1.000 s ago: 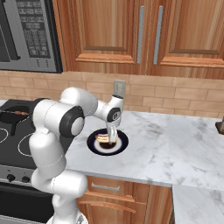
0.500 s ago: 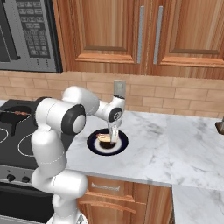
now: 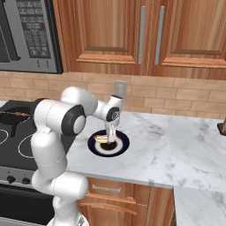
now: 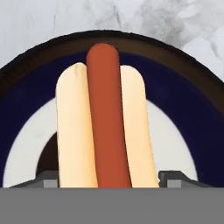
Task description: Place the cold items (tomato and mushroom) from the fridge in one tupperware on the dining counter. Place the warm items (kebab skewer and hot dog) in the stove area in another tupperware.
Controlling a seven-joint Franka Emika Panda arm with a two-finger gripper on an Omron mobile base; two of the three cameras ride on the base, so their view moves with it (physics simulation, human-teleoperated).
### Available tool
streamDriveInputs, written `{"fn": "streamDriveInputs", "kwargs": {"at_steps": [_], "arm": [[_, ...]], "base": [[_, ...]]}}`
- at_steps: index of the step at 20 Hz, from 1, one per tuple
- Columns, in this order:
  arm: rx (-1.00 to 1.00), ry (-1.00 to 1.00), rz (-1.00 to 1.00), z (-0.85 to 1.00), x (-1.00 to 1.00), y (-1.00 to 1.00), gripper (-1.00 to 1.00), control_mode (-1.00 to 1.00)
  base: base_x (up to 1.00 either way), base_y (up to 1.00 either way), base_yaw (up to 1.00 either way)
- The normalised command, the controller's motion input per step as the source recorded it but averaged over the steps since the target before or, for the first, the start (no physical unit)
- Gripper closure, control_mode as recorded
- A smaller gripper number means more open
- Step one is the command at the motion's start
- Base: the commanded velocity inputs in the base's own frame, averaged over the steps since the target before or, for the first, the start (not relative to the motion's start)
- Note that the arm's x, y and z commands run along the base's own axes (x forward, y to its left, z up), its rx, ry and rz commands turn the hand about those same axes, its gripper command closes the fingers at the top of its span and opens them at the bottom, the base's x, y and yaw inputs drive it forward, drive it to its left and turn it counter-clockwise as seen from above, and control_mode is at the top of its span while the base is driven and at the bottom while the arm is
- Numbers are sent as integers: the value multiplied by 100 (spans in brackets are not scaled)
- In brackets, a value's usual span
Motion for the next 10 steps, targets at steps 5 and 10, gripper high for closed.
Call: {"fn": "streamDriveInputs", "kwargs": {"at_steps": [5,10], "arm": [[-4,-2,-3,5,-46,21,100,-100],[-6,-15,-10,59,-97,25,100,-100]], "base": [[0,0,0],[0,0,0]]}}
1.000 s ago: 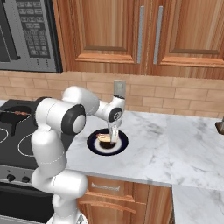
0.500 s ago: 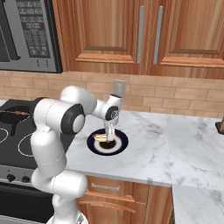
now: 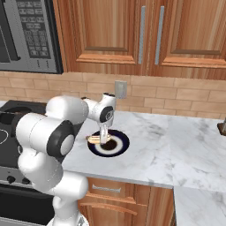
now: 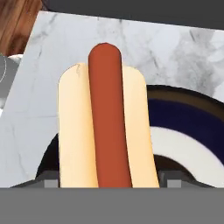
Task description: Place the cold items (tomato and mushroom) from the fridge in one tupperware on the dining counter. Place the warm items (kebab skewer and hot dog) in the stove area in another tupperware.
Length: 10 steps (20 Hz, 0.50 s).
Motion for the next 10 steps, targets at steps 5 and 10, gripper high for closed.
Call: {"fn": "streamDriveInputs", "kwargs": {"at_steps": [5,10], "arm": [[-13,-5,-11,98,-76,37,100,-100],[-7,0,-17,94,-86,46,100,-100]], "base": [[0,0,0],[0,0,0]]}}
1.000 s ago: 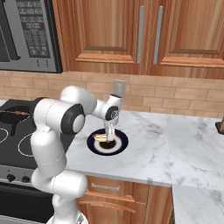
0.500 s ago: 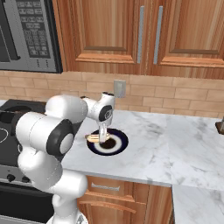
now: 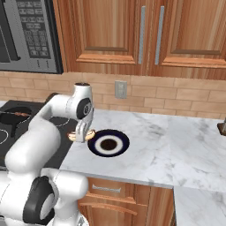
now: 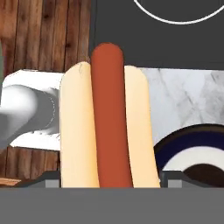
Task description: Place the cold items (tomato and mushroom) from the fridge in one tupperware on the dining counter. Place the warm items (kebab skewer and hot dog) in the stove area in another tupperware.
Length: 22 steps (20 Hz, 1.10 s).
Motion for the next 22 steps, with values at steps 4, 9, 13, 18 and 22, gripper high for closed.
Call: {"fn": "streamDriveInputs", "kwargs": {"at_steps": [4,9,13,18,22], "arm": [[-1,1,-16,100,-85,33,100,-100],[0,0,-11,74,-98,53,100,-100],[0,-5,-2,12,-84,57,100,-100],[0,0,0,-1,-11,5,100,-100],[0,0,0,0,0,0,100,-100]], "base": [[0,0,0],[0,0,0],[0,0,0],[0,0,0],[0,0,0]]}}
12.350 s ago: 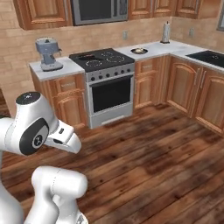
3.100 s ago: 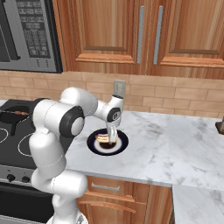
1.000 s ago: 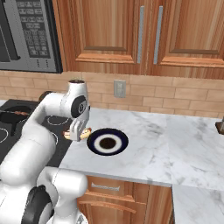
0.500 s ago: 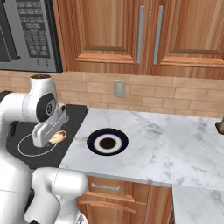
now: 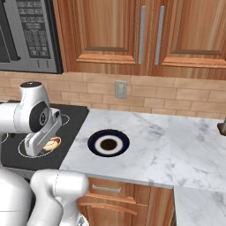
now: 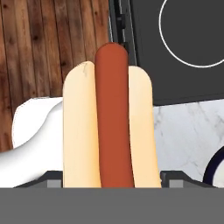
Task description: Place the cold items (tomato and mushroom) from the fridge in one tupperware on the dining counter. Place the warm items (kebab skewer and hot dog) in the stove area in another tupperware.
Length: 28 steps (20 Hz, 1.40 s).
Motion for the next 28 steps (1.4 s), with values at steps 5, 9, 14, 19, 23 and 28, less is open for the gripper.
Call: {"fn": "streamDriveInputs", "kwargs": {"at_steps": [5,9,14,19,23,28], "arm": [[0,0,0,0,0,0,100,-100],[0,0,0,0,-3,0,100,100],[0,0,0,0,0,0,100,100],[0,0,0,0,0,0,100,100],[0,0,0,0,0,0,100,100],[0,0,0,0,0,0,100,100]], "base": [[0,0,0],[-20,18,0],[-61,64,6],[-58,97,23],[-19,100,59],[-10,100,67]]}}
